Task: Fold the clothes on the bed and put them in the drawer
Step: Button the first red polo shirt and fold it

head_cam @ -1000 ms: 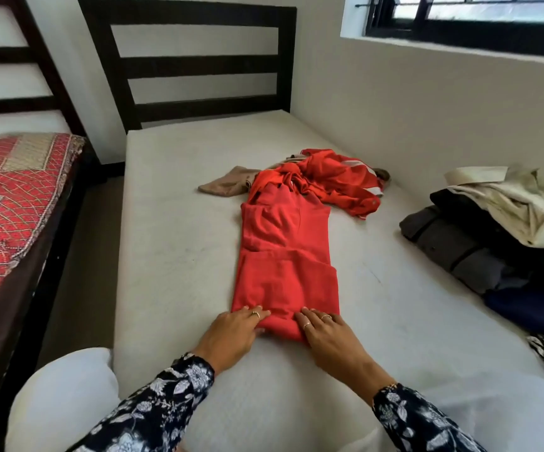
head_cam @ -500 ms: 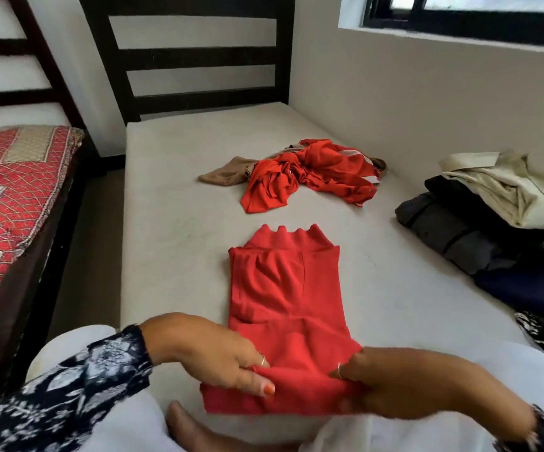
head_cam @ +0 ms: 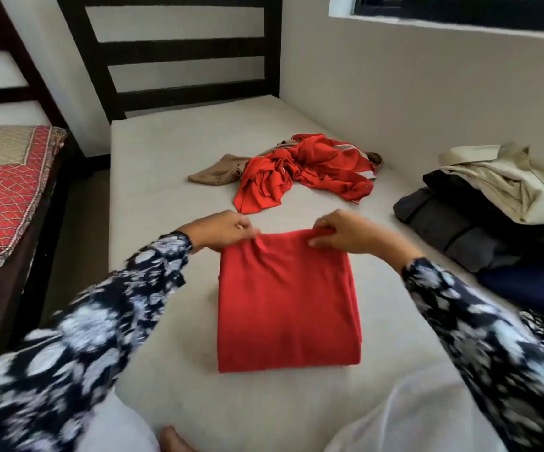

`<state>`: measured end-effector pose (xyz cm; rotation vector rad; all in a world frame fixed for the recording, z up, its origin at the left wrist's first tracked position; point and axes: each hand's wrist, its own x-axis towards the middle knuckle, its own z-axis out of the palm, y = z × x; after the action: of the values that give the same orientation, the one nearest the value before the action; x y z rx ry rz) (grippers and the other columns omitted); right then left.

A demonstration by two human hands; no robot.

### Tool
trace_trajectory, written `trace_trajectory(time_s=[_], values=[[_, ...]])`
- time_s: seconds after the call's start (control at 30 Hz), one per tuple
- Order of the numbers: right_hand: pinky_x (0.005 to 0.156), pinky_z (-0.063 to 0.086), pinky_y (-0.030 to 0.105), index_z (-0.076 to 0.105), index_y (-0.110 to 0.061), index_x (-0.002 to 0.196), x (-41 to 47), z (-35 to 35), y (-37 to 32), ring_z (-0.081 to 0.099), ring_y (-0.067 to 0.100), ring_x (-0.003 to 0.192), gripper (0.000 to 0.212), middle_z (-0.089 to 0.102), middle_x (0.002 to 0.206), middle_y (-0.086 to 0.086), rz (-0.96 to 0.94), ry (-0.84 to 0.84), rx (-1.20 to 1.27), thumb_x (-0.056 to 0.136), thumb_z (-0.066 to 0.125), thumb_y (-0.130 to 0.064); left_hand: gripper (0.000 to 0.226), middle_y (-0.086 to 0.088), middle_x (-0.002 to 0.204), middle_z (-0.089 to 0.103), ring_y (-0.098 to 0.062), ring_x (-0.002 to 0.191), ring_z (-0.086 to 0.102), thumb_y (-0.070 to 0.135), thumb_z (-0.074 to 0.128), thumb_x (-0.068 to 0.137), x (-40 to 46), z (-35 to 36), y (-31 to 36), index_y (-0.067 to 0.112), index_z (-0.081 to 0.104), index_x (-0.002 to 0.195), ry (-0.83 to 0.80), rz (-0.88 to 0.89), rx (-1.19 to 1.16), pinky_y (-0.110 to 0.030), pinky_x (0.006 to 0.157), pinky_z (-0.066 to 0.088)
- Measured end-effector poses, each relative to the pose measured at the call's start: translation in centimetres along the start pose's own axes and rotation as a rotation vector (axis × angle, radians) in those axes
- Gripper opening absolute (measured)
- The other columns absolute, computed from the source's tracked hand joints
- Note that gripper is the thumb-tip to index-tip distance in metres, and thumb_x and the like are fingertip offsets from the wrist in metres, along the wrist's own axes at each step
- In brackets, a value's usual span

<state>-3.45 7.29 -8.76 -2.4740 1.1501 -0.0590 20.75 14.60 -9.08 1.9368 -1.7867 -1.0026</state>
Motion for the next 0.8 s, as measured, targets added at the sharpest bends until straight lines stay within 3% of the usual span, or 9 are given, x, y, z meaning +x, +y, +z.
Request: trace_trajectory(time_s=[0.07,0.13,0.2,0.23,0.3,0.4,0.53,0.63,0.8], values=[[0.087,0.043,0.03,0.064,-0.015,0.119,2.4,2.7,1.7,0.058,0.027,0.108,0.028,0.065,0.117,0.008,0.139,0.171,-0.025,0.093,0.059,-0.024,0.036,-0.009,0.113,0.062,-0.015,0.089,0.056,0.041,0.057,0.093,1.8,1.9,-2.7,0.015,0.056,0.117,0.254,-0.115,-0.185,-0.025,0.069,0.046],[0.096,0.044,0.038,0.057,-0.019,0.127,2.3,6.0,1.6,0.054,0.029,0.119,0.035,0.059,0.129,0.007,0.211,0.212,-0.041,0.093,0.054,-0.024,0.063,-0.01,0.134,0.053,-0.02,0.116,0.054,0.05,0.059,0.088,1.4,4.8,-5.4,0.011,0.043,0.135,0.262,-0.191,-0.281,-0.033,0.096,0.046],[0.101,0.041,0.041,0.056,-0.018,0.128,0.0,9.4,0.3,0.054,0.028,0.122,0.037,0.055,0.134,0.006,0.101,0.255,-0.08,0.094,0.051,-0.03,0.089,-0.005,0.143,0.047,-0.019,0.127,0.049,0.067,0.057,0.074,0.6,7.7,-7.8,0.014,0.036,0.143,0.23,-0.165,-0.271,-0.039,0.109,0.039],[0.101,0.041,0.043,0.057,-0.017,0.128,-1.8,11.1,-0.6,0.055,0.027,0.121,0.04,0.056,0.134,0.007,0.014,0.299,-0.118,0.094,0.049,-0.037,0.092,0.0,0.145,0.045,-0.016,0.129,0.047,0.07,0.056,0.073,0.1,8.9,-8.9,0.018,0.034,0.145,0.235,-0.126,-0.248,-0.038,0.111,0.036],[0.101,0.043,0.045,0.056,-0.018,0.13,-5.1,14.5,-1.8,0.057,0.026,0.121,0.05,0.057,0.135,0.007,-0.143,0.356,-0.184,0.093,0.043,-0.05,0.075,0.012,0.144,0.038,-0.01,0.132,0.041,0.058,0.057,0.085,-0.8,11.1,-10.6,0.023,0.033,0.146,0.291,-0.047,-0.229,-0.033,0.113,0.031],[0.107,0.039,0.05,0.045,-0.02,0.141,-7.6,17.7,-2.5,0.046,0.029,0.133,0.068,0.047,0.145,0.01,-0.208,0.302,-0.298,0.085,0.048,-0.059,0.074,0.009,0.146,0.041,-0.007,0.133,0.04,0.065,0.047,0.085,-1.4,12.6,-11.7,0.027,0.033,0.147,0.385,-0.01,-0.212,-0.034,0.113,0.032],[0.097,0.043,0.061,0.055,-0.013,0.134,-6.7,18.8,-4.0,0.052,0.041,0.125,0.094,0.052,0.138,0.021,-0.11,0.132,-0.438,0.054,0.068,-0.059,0.089,0.002,0.148,0.041,-0.015,0.136,0.038,0.076,0.033,0.078,-1.0,12.8,-12.1,0.022,0.031,0.149,0.391,-0.09,-0.133,-0.042,0.113,0.031],[0.084,0.051,0.062,0.066,-0.007,0.119,-5.9,18.6,-5.7,0.061,0.046,0.108,0.092,0.061,0.122,0.027,0.015,0.012,-0.509,0.038,0.083,-0.047,0.088,0.002,0.146,0.042,-0.015,0.134,0.04,0.075,0.035,0.078,-1.0,12.7,-11.9,0.022,0.032,0.148,0.362,-0.108,-0.167,-0.041,0.113,0.032],[0.065,0.054,0.048,0.067,-0.004,0.107,-4.4,17.3,-7.5,0.068,0.045,0.085,0.077,0.067,0.099,0.027,0.067,-0.076,-0.577,0.038,0.086,-0.034,0.061,-0.001,0.154,0.033,-0.016,0.14,0.034,0.044,0.043,0.098,-1.6,11.5,-10.6,0.02,0.024,0.152,0.317,-0.185,-0.284,-0.032,0.115,0.026]])
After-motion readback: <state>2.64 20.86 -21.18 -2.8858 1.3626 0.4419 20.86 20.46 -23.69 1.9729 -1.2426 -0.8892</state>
